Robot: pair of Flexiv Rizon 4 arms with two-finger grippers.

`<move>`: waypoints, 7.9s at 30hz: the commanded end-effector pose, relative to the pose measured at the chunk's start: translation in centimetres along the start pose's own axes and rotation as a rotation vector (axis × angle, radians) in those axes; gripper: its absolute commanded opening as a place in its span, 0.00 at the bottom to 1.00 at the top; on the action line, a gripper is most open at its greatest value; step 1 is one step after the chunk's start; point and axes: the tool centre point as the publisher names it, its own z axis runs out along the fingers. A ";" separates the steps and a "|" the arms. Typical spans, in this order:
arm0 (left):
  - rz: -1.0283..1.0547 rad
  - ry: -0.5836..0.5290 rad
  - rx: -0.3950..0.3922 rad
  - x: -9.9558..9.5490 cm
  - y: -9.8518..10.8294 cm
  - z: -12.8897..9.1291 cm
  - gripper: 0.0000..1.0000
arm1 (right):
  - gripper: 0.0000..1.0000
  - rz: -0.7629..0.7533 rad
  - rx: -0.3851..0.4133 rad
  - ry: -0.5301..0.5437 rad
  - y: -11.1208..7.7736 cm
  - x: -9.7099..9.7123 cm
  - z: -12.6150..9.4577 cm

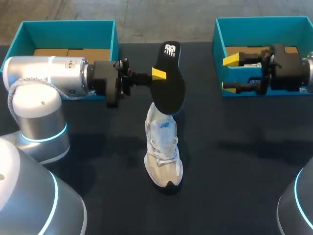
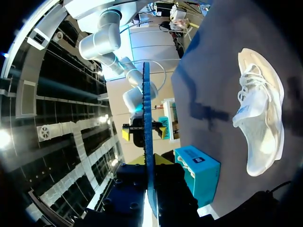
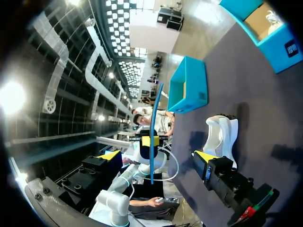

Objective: Take the shoe out of the shoebox, open the shoe tongue, remove and reinsert the insole, then place the shoe into the shoebox

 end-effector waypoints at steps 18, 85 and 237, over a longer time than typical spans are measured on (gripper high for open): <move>-0.651 0.026 0.018 -1.9 1.2 -2.0 0.00 | 1.00 0.001 -0.003 -0.004 -0.2 0.1 -0.2; -3.192 0.206 0.205 0.5 -0.8 -1.3 0.00 | 1.00 0.001 -0.003 -0.004 -0.2 0.1 -0.2; -3.268 0.075 0.180 1.6 -0.8 -1.7 0.00 | 1.00 -0.015 0.030 -0.993 -0.4 8.1 7.9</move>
